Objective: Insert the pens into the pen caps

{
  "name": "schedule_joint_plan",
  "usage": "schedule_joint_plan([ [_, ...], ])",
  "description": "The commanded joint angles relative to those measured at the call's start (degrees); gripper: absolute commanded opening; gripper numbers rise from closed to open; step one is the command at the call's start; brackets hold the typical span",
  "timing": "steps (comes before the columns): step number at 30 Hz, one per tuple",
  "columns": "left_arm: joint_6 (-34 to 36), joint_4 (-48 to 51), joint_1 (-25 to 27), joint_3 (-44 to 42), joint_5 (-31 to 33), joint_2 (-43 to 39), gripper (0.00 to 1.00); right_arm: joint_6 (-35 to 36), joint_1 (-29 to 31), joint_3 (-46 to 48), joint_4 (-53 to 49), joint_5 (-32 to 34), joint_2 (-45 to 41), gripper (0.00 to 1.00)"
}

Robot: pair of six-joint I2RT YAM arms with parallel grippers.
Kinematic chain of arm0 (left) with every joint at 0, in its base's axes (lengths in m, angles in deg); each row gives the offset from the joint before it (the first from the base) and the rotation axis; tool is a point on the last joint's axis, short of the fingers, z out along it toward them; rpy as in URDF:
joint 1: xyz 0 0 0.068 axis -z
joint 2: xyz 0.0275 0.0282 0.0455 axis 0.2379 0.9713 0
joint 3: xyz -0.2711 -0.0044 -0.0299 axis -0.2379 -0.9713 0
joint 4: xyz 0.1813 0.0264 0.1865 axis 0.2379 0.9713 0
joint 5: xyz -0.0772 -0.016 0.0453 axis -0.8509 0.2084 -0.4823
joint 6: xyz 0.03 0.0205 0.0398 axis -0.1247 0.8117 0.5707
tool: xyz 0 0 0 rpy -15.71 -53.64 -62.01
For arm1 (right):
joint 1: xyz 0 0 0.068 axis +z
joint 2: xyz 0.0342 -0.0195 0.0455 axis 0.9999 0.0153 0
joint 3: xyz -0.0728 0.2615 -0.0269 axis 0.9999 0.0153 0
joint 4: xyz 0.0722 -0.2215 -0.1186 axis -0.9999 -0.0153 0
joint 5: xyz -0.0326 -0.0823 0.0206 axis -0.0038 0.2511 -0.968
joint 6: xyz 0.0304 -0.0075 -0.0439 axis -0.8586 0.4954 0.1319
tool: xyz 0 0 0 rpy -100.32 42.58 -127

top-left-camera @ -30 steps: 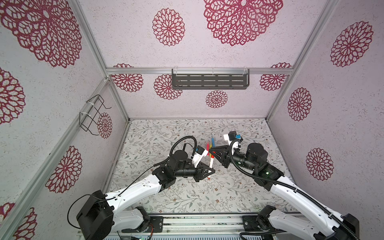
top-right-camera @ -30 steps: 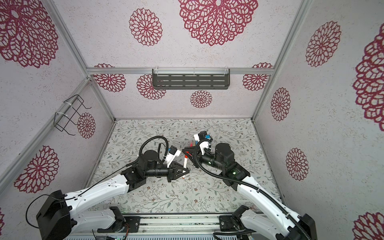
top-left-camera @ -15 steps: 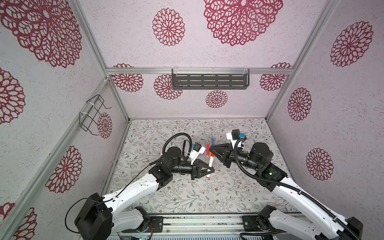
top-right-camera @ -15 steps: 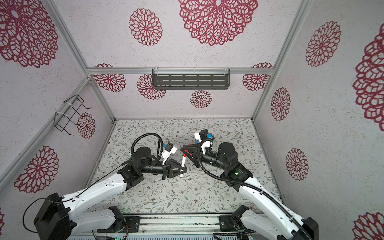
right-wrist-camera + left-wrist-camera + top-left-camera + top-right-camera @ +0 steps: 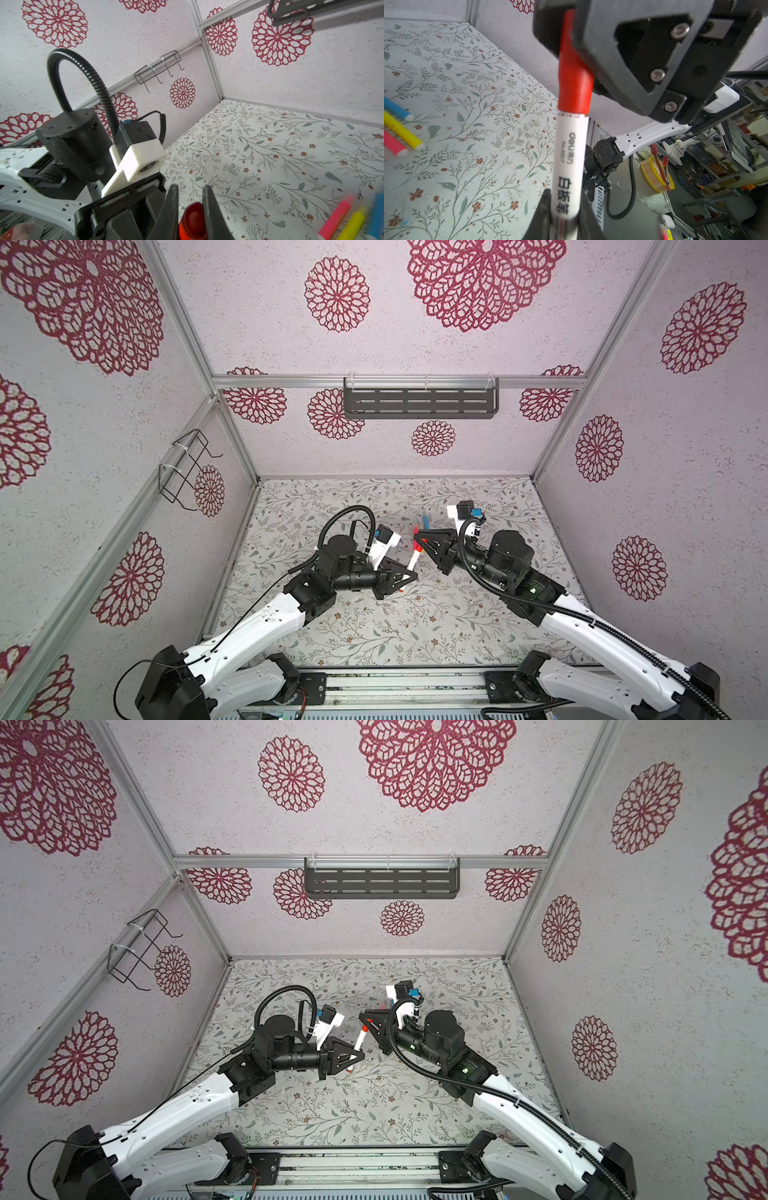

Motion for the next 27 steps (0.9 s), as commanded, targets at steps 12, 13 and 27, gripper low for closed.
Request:
schedule_joint_plan([
  [12, -3.8, -16.9, -6.3, 7.9, 20.9, -3.3, 0.00, -2.1, 12.1, 3.4, -18.2, -2.3, 5.8, 0.00],
  [13, -3.7, -16.8, -6.3, 7.8, 21.2, -3.5, 0.00, -2.5, 12.5, 3.5, -17.8, -1.5, 5.7, 0.00],
  [27, -0.9, -12.9, -6.3, 7.2, 22.8, -3.9, 0.00, -2.2, 14.9, 0.5, -17.1, -1.5, 5.6, 0.00],
])
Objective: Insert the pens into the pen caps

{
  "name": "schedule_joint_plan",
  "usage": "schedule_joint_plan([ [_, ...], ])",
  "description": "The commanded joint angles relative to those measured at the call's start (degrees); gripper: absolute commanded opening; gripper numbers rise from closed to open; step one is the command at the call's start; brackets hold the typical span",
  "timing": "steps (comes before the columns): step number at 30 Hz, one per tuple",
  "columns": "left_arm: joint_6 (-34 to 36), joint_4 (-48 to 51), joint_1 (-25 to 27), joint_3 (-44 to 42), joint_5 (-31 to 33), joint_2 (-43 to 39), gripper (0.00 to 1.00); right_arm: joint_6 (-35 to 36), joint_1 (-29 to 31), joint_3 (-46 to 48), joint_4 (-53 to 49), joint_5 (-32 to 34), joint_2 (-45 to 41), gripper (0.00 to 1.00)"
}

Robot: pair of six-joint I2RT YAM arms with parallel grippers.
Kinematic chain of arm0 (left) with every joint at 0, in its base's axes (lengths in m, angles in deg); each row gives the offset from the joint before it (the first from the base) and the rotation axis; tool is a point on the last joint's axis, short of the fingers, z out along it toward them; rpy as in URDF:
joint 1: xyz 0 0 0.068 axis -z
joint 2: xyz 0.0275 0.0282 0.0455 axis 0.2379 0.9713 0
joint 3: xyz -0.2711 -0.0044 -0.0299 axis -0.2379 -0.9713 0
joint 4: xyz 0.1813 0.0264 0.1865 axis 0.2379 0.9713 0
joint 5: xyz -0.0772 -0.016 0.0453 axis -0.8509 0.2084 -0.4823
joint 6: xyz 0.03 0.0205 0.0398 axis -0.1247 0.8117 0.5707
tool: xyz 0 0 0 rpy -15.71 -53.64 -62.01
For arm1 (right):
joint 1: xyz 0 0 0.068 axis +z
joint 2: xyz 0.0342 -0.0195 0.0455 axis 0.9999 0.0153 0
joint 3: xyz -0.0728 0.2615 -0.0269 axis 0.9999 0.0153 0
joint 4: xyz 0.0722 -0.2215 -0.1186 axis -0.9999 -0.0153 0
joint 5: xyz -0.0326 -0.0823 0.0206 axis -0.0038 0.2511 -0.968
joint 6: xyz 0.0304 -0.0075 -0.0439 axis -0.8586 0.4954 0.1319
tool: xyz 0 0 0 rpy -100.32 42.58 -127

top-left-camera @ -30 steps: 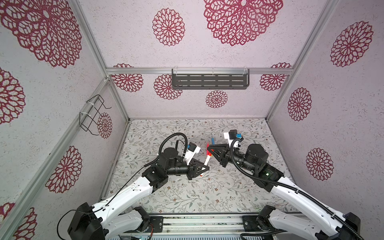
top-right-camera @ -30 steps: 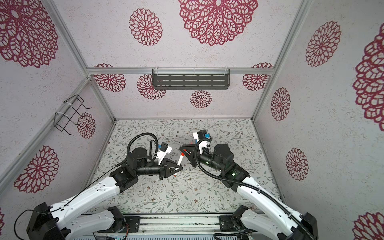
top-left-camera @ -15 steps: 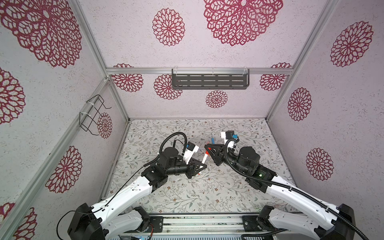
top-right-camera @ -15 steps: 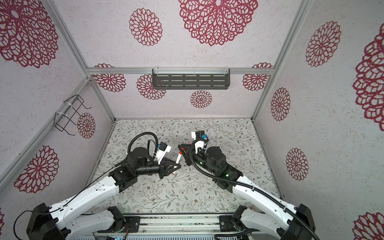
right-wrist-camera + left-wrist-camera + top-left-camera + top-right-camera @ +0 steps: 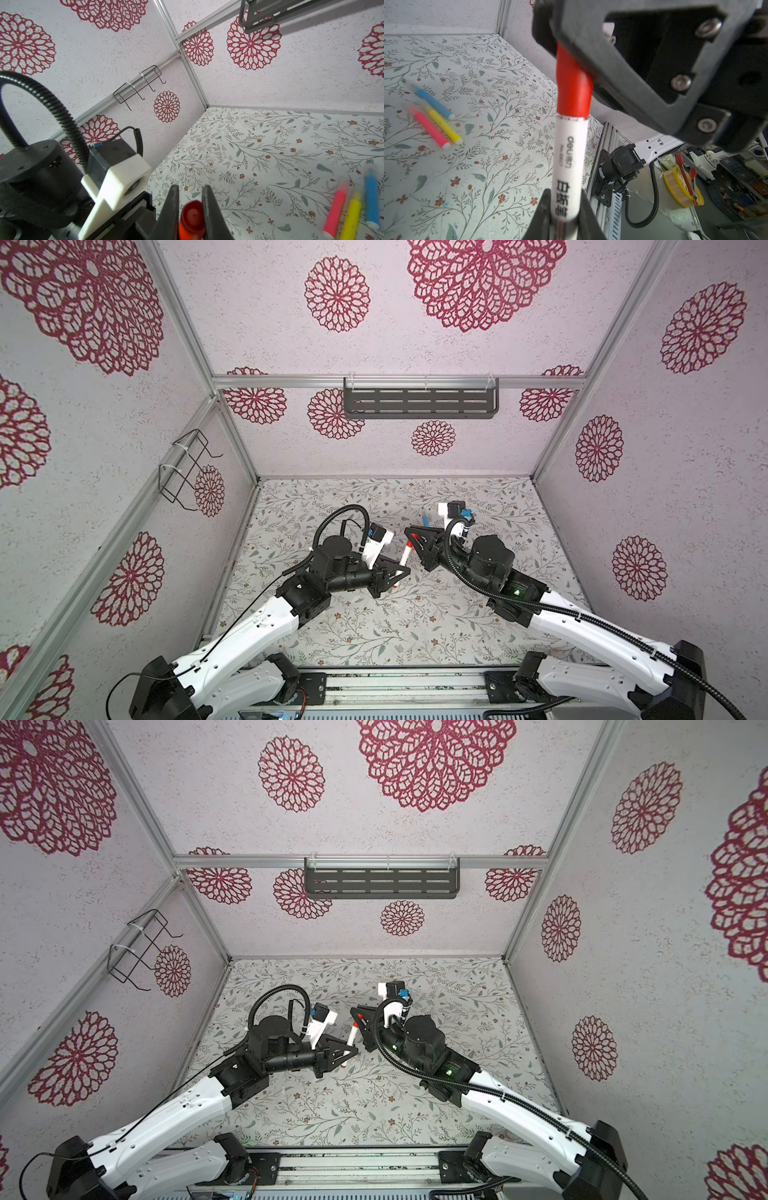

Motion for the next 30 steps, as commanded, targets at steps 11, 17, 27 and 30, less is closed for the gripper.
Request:
schedule_joint_plan([
  [11, -3.7, -17.2, -5.7, 2.4, 13.5, 1.9, 0.00, 11.4, 5.9, -8.4, -24.5, -20.0, 0.0, 0.41],
  [17, -3.7, -16.7, -5.6, -1.3, 14.1, -0.3, 0.00, 14.8, 5.6, -12.2, -24.1, -20.1, -2.8, 0.58],
  [27, -3.2, -15.1, -5.6, -2.9, 15.3, -2.4, 0.00, 16.0, 4.7, -11.3, -26.8, -15.1, -6.5, 0.59],
  [30, -3.3, -15.2, -5.6, -2.6, 15.2, -2.1, 0.00, 15.7, 4.5, -11.0, -27.4, -11.3, -6.8, 0.59],
])
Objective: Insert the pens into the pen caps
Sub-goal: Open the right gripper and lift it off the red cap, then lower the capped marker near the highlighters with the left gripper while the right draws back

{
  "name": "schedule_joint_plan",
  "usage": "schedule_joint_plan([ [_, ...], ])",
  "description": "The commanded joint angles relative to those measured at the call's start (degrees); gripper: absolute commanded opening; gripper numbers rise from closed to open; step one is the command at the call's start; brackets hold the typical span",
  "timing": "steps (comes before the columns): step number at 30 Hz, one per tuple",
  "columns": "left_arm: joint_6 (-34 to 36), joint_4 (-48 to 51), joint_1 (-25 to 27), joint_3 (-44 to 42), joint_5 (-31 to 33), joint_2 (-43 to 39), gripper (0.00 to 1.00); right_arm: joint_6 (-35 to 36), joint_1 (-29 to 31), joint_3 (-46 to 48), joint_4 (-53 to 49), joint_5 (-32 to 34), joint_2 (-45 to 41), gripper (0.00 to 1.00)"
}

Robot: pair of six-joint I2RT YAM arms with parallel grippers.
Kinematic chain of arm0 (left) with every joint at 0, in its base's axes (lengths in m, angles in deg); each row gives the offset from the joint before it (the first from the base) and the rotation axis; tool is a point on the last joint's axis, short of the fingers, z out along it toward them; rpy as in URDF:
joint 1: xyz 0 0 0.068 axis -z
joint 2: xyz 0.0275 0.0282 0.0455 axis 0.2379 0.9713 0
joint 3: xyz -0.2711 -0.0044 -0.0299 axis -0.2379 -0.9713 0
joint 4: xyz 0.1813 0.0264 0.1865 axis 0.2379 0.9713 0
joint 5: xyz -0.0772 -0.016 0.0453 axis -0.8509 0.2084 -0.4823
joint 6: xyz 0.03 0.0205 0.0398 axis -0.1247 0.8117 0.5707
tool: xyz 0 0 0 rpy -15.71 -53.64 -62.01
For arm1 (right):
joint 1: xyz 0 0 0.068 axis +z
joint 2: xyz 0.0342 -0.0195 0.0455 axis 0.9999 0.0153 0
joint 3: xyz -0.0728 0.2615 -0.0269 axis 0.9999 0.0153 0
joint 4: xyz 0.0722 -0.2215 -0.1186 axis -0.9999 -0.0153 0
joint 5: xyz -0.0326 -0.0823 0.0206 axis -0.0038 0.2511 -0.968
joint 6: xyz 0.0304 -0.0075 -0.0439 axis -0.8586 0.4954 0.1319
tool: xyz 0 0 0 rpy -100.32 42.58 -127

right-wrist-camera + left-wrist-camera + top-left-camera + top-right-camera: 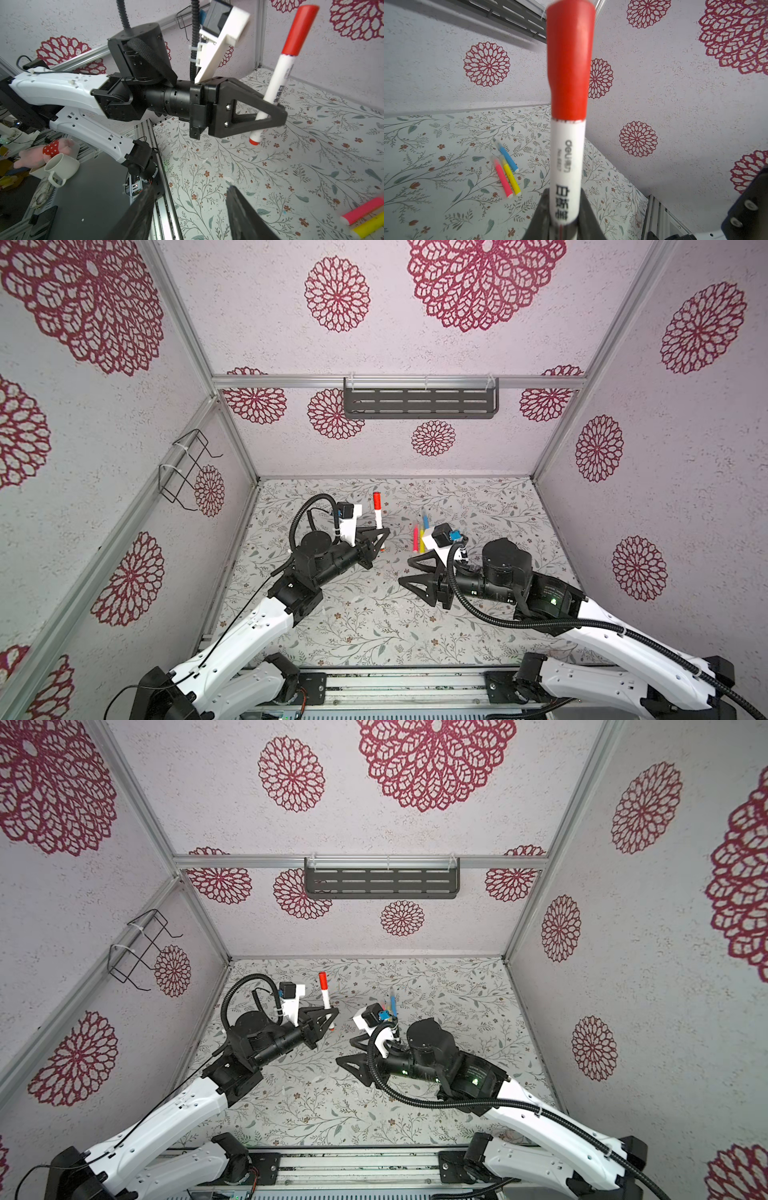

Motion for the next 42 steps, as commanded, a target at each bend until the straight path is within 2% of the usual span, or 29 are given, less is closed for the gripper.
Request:
schedule_joint_plan([
  [1, 0.1, -1.2, 0.2, -0.2, 0.5, -0.3, 0.00, 1.1, -0.4, -0.1, -0.7, 4.8, -0.9, 0.59],
  [12, 0.8, 2.1, 0.2, 1.6, 1.8, 1.6, 0.00, 1.1, -0.9, 0.7, -2.8, 11.6, -1.1, 0.59],
  [16, 1.4, 5.0, 0.2, 3.2, 5.2, 3.9, 0.00, 0.5, -1.5, 1.4, -3.3, 14.2, -1.6, 0.59],
  [22, 2.1, 11.2, 0.1, 8.1, 6.2, 11.3, 0.00, -0.7, -3.1, 2.3, -3.9, 16.1, -2.1, 0.59],
  [27, 2.4, 18.5, 0.1, 14.9, 6.9, 20.6, 0.00, -1.3, -4.3, 3.1, -4.4, 16.5, -2.4, 0.59],
  [42, -0.1, 23.4, 0.0, 24.9, 8.1, 39.1, 0.01, -1.7, -7.5, 5.8, -4.8, 16.4, -4.4, 0.59],
])
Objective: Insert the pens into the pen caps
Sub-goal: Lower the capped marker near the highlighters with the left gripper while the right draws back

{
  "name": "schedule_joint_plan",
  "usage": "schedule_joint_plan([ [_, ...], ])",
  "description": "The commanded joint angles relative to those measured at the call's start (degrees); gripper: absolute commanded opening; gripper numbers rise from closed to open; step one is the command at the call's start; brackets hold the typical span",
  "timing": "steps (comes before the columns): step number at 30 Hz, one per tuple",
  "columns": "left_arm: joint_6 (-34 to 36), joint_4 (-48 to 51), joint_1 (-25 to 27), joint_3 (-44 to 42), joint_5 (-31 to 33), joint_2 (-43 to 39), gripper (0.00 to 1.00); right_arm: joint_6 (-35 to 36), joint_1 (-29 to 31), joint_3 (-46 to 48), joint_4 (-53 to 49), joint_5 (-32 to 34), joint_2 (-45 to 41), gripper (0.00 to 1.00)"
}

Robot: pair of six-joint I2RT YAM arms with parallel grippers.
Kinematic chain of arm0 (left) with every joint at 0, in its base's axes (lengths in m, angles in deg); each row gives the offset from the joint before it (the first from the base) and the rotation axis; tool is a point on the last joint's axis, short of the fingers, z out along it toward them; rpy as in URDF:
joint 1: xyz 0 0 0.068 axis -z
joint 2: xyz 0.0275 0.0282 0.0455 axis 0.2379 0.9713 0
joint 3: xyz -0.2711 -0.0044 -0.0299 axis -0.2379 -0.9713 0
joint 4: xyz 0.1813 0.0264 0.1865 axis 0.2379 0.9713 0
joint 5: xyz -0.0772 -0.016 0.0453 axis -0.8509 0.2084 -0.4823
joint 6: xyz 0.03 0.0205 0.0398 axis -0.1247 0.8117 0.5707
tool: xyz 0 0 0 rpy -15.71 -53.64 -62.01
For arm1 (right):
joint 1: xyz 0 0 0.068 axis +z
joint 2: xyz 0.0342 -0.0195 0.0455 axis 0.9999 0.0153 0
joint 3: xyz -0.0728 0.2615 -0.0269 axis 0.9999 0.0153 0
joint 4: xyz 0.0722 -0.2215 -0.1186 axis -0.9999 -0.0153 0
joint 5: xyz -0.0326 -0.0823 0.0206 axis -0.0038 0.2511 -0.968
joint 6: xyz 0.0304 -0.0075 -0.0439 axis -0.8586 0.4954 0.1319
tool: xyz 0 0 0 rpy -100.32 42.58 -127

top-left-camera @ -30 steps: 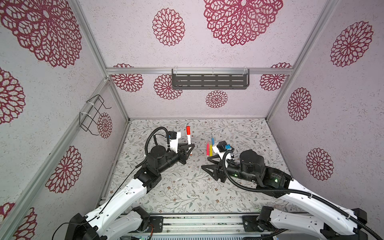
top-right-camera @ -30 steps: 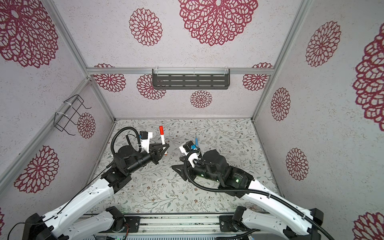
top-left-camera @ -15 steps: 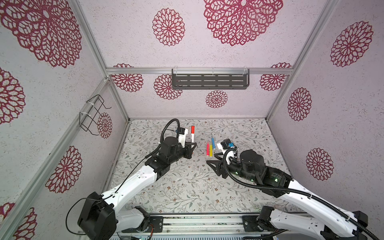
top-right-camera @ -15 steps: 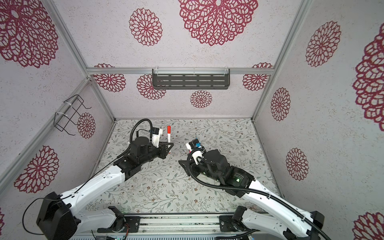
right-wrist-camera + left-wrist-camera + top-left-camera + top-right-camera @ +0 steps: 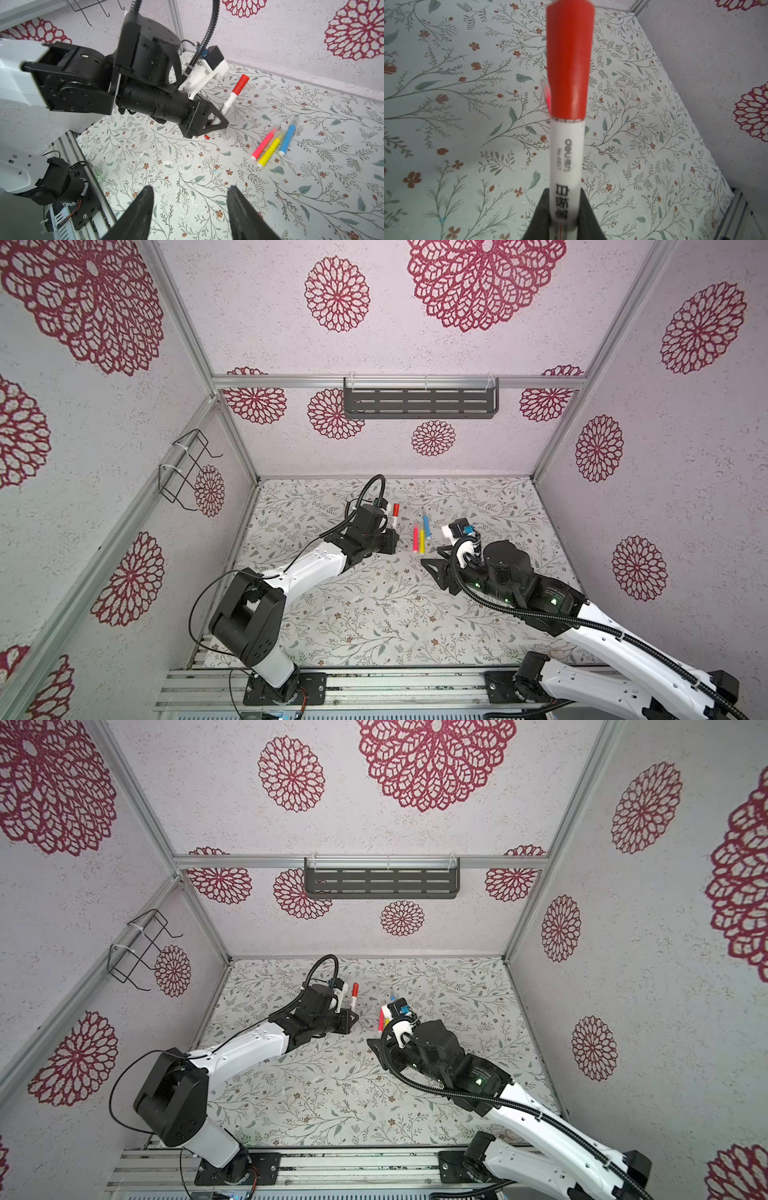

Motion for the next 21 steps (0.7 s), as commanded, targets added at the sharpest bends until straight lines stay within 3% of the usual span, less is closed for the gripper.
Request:
schedule_joint_plan([
  [1, -0.8, 1.7, 0.0, 3.2, 0.9, 3.2, 0.01, -0.6, -0.7, 0.0, 0.3, 1.1, -1.6, 0.59],
  [21, -2.9, 6.3, -0.8, 10.6, -0.2, 15.4, 0.09, -1.2, -2.6, 3.6, 0.8, 1.1, -4.8, 0.59],
])
